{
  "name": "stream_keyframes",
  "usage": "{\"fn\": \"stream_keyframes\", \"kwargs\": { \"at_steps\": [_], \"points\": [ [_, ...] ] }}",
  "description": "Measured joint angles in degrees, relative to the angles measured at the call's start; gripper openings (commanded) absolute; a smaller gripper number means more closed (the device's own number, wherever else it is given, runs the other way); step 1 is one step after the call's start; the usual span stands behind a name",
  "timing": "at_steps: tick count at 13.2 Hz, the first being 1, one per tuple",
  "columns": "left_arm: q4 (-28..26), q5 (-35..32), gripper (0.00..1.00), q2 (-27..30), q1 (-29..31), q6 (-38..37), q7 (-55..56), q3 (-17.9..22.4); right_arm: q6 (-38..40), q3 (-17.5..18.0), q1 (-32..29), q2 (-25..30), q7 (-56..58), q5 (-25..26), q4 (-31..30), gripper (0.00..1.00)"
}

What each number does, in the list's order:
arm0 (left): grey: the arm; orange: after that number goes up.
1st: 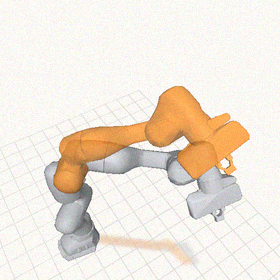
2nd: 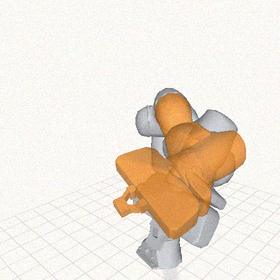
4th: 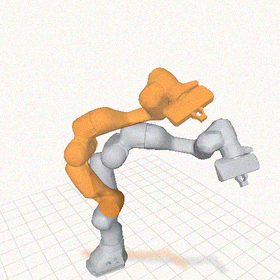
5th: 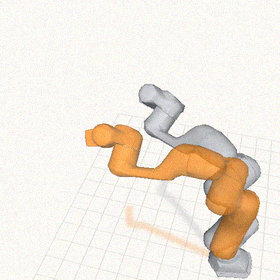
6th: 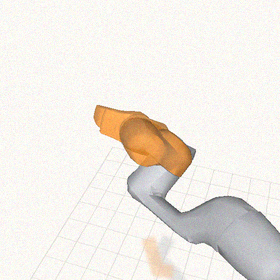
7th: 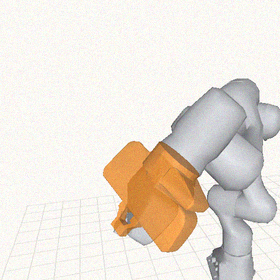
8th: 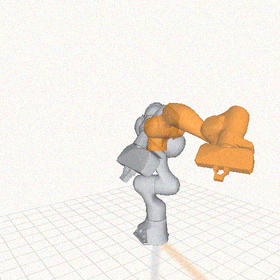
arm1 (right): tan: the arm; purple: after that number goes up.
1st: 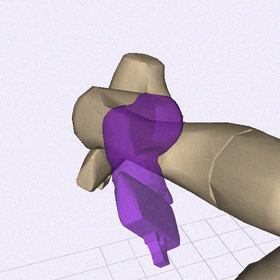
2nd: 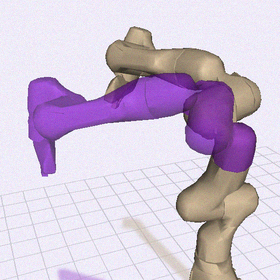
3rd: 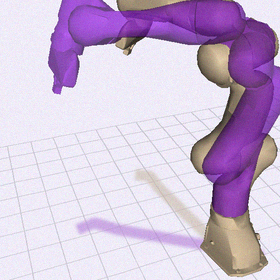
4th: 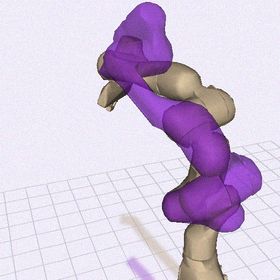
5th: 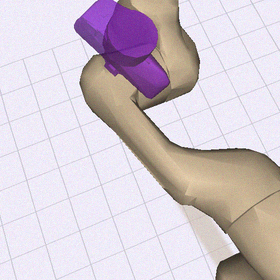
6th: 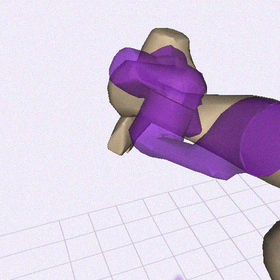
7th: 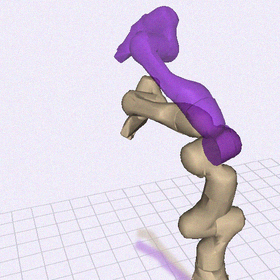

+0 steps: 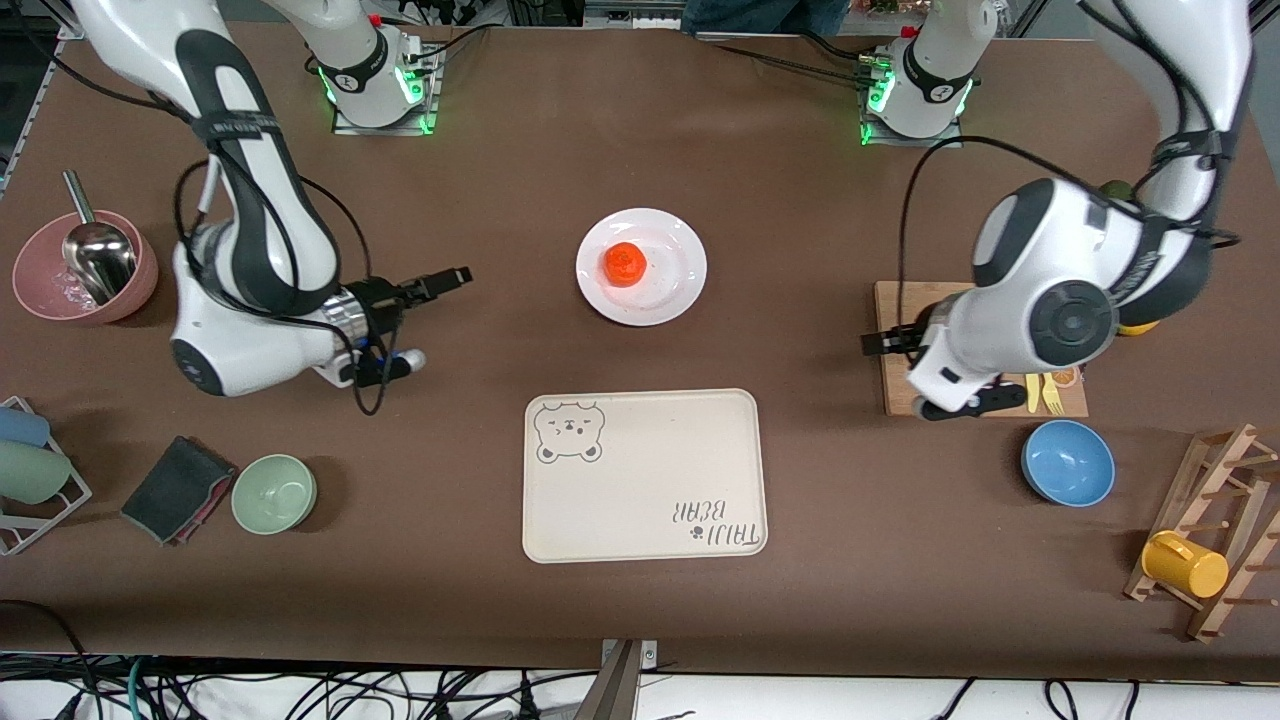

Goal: Place orange and plate with both arms
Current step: 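Reach the right gripper to the plate rim while the left gripper withdraws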

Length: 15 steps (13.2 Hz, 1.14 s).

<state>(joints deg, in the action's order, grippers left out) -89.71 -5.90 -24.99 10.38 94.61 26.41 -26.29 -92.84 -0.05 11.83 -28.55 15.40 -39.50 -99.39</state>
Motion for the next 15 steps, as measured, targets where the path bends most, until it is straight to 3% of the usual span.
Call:
{"fn": "stream_keyframes", "kwargs": {
  "at_steps": [2,5,7,12,15],
  "points": [
    [0.85,-2.18,1.00,0.00,3.01,-0.45,-4.45,0.03,-7.28,1.81,0.54,-0.22,4.75,-5.54,-4.49,1.00],
    [4.70,-2.61,1.00,0.05,5.72,-3.80,-6.27,0.00,-24.31,8.30,0.93,-0.21,12.00,-13.69,-12.75,1.00],
    [8.34,-2.61,1.00,0.24,6.34,-6.28,-8.14,-0.05,-31.26,11.62,1.84,-0.35,13.77,-17.82,-15.46,1.00],
    [10.64,-1.83,1.00,2.87,11.82,-7.89,-11.48,-0.38,-35.04,12.78,2.73,-4.49,27.72,-28.67,-16.81,0.99],
    [10.65,-1.82,1.00,2.92,12.25,-7.89,-11.73,-0.72,-35.05,12.83,3.25,-6.82,34.07,-33.88,-16.83,0.77]
  ]
}}
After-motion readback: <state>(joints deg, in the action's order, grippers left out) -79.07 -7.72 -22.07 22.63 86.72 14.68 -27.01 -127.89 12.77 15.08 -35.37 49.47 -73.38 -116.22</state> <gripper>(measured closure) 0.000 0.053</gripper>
